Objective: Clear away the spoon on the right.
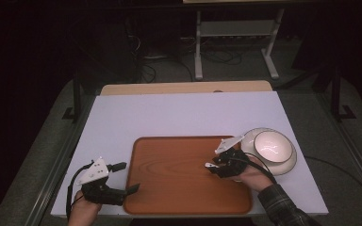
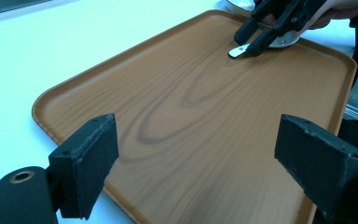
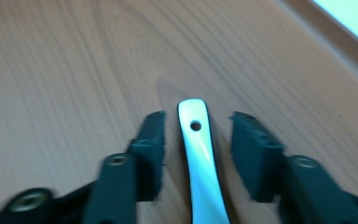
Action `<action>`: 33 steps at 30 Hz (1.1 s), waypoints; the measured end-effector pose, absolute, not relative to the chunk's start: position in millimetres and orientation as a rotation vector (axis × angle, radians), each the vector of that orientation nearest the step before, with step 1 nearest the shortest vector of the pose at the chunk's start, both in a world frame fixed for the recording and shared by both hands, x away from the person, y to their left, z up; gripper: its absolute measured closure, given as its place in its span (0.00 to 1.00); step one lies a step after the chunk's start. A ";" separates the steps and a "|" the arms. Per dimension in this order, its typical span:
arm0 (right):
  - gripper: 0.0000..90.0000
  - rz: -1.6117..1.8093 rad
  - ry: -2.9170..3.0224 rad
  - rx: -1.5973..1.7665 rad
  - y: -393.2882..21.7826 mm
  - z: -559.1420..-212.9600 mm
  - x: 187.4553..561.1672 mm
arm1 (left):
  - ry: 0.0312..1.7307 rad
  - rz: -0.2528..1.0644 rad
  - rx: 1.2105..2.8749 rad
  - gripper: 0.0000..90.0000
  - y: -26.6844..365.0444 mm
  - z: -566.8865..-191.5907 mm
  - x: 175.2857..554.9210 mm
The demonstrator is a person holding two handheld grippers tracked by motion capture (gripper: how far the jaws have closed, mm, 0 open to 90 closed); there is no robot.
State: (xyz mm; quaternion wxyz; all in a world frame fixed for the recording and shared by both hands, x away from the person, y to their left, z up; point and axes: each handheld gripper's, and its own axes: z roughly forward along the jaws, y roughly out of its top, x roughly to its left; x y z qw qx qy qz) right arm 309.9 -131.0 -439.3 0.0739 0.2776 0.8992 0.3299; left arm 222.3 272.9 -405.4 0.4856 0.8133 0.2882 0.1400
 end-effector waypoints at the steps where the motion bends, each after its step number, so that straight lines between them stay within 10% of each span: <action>1: 0.51 1.006 2.696 0.842 -131.4 -438.8 310.1 | 0.704 0.340 1.977 0.15 273.3 -405.4 222.3; 8: 0.14 1.202 2.617 0.862 -133.0 -437.3 308.4 | 0.701 0.340 1.977 0.15 273.2 -405.1 222.4; 33: 0.11 1.463 2.335 0.821 -169.4 -395.4 279.6 | 0.700 0.351 1.966 0.15 274.8 -403.5 221.8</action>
